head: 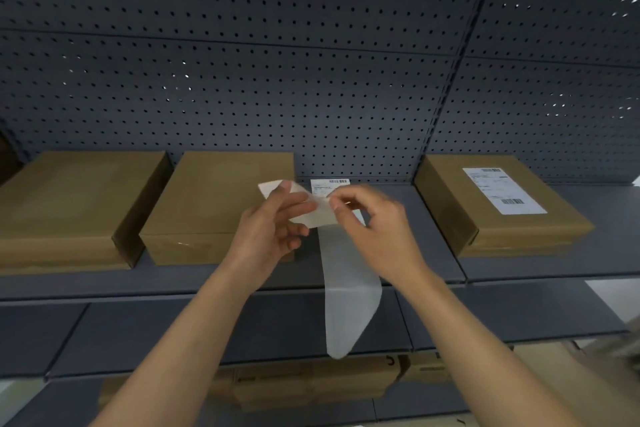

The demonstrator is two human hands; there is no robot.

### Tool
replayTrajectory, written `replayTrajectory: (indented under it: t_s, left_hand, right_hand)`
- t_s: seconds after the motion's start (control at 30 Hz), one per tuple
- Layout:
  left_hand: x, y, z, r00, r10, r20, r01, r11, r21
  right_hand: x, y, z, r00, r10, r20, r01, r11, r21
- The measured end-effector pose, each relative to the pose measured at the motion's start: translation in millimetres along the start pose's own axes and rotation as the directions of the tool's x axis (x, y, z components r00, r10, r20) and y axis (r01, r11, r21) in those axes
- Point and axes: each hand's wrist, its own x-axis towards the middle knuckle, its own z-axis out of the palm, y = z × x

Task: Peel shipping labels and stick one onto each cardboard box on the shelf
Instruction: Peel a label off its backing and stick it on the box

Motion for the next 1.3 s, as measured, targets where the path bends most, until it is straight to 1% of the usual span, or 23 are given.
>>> replayTrajectory:
  t_s: [0.1, 0.17, 0.3, 0.4, 0.47, 0.57, 0.63, 0.67, 0.7, 0.73, 0.8, 0.83, 0.87, 0.9, 0.93, 0.97, 1.03, 1.1, 1.13, 1.23, 1.3]
  left_hand:
    - [0, 1, -12, 0.999, 0.047, -0.005, -0.047, 0.999, 0.012]
    - [0, 2, -20, 0.997, 0.072, -0.005, -0.072, 0.997, 0.021]
    - [1, 8, -33, 0.989, 0.142, -0.038, -0.14, 0.988, 0.058]
    - [-1, 14, -43, 0.981, 0.192, -0.041, -0.189, 0.98, 0.069]
    - [-1, 18, -52, 0.972, 0.233, -0.04, -0.227, 0.966, 0.122]
    - [0, 26, -66, 0.958, 0.282, -0.044, -0.268, 0.942, 0.2]
    - [1, 32, -77, 0.952, 0.303, -0.053, -0.285, 0.934, 0.213]
    - [2, 35, -83, 0.95, 0.305, -0.06, -0.287, 0.934, 0.215]
    - [3, 38, -90, 0.95, 0.305, -0.061, -0.285, 0.932, 0.222]
    - [5, 42, -98, 0.951, 0.303, -0.06, -0.282, 0.93, 0.236]
    - [9, 50, -111, 0.954, 0.296, -0.051, -0.274, 0.927, 0.257]
    - [10, 54, -117, 0.955, 0.293, -0.043, -0.273, 0.926, 0.262]
    - [11, 58, -122, 0.957, 0.289, -0.034, -0.271, 0.926, 0.265]
    - [12, 61, -127, 0.959, 0.283, -0.027, -0.266, 0.927, 0.265]
    - [13, 64, -132, 0.961, 0.275, -0.02, -0.261, 0.929, 0.263]
    - [15, 66, -137, 0.963, 0.268, -0.012, -0.256, 0.931, 0.26]
    - [17, 70, -145, 0.967, 0.255, 0.006, -0.248, 0.934, 0.259]
    - [20, 71, -151, 0.971, 0.237, 0.022, -0.234, 0.933, 0.272]
    - [22, 72, -154, 0.973, 0.229, 0.029, -0.228, 0.933, 0.278]
    - [27, 72, -160, 0.975, 0.215, 0.057, -0.222, 0.928, 0.3]
    - [32, 73, -163, 0.973, 0.22, 0.07, -0.23, 0.91, 0.344]
  right_hand:
    - [0, -2, 12, 0.988, -0.093, 0.121, 0.101, 0.993, -0.055]
    - [-1, -4, 21, 0.977, -0.132, 0.169, 0.148, 0.985, -0.085]
    - [-1, -11, 39, 0.963, -0.193, 0.186, 0.218, 0.968, -0.126]
    - [-1, -17, 51, 0.954, -0.217, 0.208, 0.258, 0.946, -0.197]
    - [-1, -22, 57, 0.947, -0.238, 0.214, 0.284, 0.934, -0.215]
    - [0, -30, 67, 0.944, -0.238, 0.23, 0.291, 0.928, -0.232]
    - [1, -34, 74, 0.944, -0.215, 0.251, 0.278, 0.927, -0.251]
    - [1, -36, 77, 0.949, -0.205, 0.239, 0.265, 0.93, -0.255]
    - [2, -39, 81, 0.96, -0.199, 0.196, 0.244, 0.938, -0.245]
    - [5, -41, 84, 0.975, -0.187, 0.122, 0.211, 0.952, -0.222]
    - [13, -46, 89, 0.99, -0.123, -0.071, 0.111, 0.981, -0.156]
    - [19, -48, 91, 0.985, -0.052, -0.163, 0.034, 0.993, -0.111]
    - [25, -50, 94, 0.973, 0.057, -0.225, -0.068, 0.997, -0.041]
    - [31, -52, 96, 0.952, 0.188, -0.244, -0.18, 0.982, 0.055]
    - [38, -54, 99, 0.924, 0.31, -0.224, -0.279, 0.947, 0.159]
    - [44, -54, 102, 0.897, 0.401, -0.184, -0.353, 0.902, 0.249]
    - [53, -52, 108, 0.862, 0.499, -0.086, -0.446, 0.828, 0.341]
    - [60, -51, 115, 0.841, 0.541, -0.001, -0.502, 0.782, 0.369]
    - [62, -51, 117, 0.834, 0.551, 0.016, -0.515, 0.769, 0.38]
    - [69, -47, 122, 0.83, 0.558, 0.012, -0.518, 0.761, 0.391]
    - [73, -43, 123, 0.834, 0.552, 0.015, -0.517, 0.771, 0.372]
